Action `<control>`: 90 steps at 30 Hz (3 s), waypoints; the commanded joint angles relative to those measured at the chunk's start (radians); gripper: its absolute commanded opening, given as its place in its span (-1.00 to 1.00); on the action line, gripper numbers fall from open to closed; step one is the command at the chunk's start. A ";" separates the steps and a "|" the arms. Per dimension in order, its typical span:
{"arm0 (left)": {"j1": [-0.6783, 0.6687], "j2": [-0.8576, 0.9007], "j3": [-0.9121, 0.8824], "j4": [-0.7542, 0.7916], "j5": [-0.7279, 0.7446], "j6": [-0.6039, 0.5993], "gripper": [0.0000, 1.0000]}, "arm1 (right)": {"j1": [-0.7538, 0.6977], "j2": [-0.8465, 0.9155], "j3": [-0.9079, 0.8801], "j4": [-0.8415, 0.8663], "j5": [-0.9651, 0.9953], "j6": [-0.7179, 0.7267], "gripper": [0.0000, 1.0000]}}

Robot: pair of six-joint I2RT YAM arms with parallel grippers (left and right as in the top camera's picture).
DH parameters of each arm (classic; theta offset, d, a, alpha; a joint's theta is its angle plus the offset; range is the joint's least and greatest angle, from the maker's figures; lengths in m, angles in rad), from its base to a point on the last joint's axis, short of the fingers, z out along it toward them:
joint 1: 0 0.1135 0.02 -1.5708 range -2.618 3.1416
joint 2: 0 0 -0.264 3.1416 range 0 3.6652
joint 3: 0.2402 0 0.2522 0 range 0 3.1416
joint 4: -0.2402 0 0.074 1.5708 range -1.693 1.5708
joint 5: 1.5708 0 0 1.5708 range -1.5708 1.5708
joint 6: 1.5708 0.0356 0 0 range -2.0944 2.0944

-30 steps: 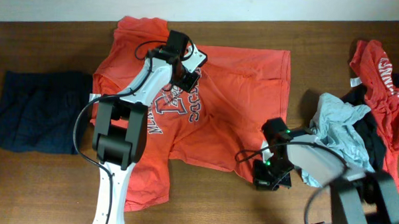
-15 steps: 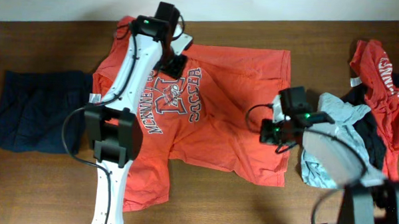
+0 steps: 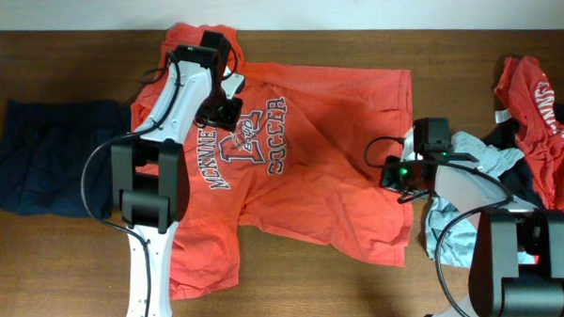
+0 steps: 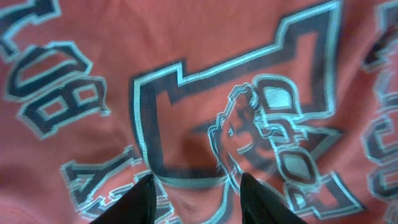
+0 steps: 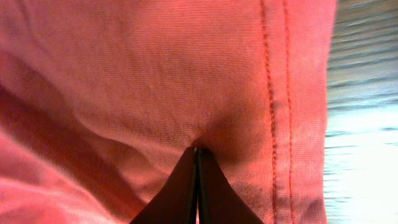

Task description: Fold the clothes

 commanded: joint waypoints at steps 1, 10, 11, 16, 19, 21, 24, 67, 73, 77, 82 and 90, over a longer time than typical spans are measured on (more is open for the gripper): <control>-0.002 0.013 -0.090 0.048 -0.004 -0.013 -0.13 | -0.007 0.018 -0.011 -0.013 0.200 0.015 -0.92; 0.003 0.014 -0.133 0.093 -0.048 -0.012 -0.13 | -0.123 0.018 0.058 -0.028 0.281 0.013 -0.92; 0.003 0.014 -0.133 0.097 -0.048 -0.012 -0.13 | -0.129 0.018 0.078 -0.043 0.254 0.002 -0.92; 0.005 0.013 -0.079 0.093 -0.074 0.007 -0.15 | -0.114 -0.004 0.264 -0.237 0.057 -0.068 -0.92; 0.005 0.012 -0.029 0.052 -0.074 0.007 -0.15 | -0.085 -0.040 0.312 -0.328 -0.015 -0.094 -0.92; 0.004 0.011 0.007 0.021 -0.074 0.006 -0.22 | -0.057 -0.059 0.312 -0.361 -0.056 -0.094 -0.92; 0.005 0.010 0.070 -0.038 -0.079 0.006 -0.24 | -0.029 -0.062 0.312 -0.409 -0.061 -0.093 -0.92; 0.223 -0.669 -0.585 -0.199 0.059 -0.160 0.99 | -0.038 -0.565 0.312 -0.658 -0.116 -0.116 0.97; 0.229 -0.669 -0.608 -0.156 0.058 -0.159 0.99 | -0.038 -0.565 0.312 -0.658 -0.116 -0.116 0.97; 0.229 -0.669 -0.608 -0.156 0.058 -0.159 0.99 | -0.038 -0.565 0.312 -0.658 -0.116 -0.116 0.97; 0.229 -0.669 -0.608 -0.155 0.058 -0.159 0.99 | -0.038 -0.565 0.312 -0.658 -0.116 -0.116 0.97; 0.229 -0.669 -0.608 -0.156 0.058 -0.159 0.99 | -0.038 -0.565 0.312 -0.658 -0.116 -0.116 0.97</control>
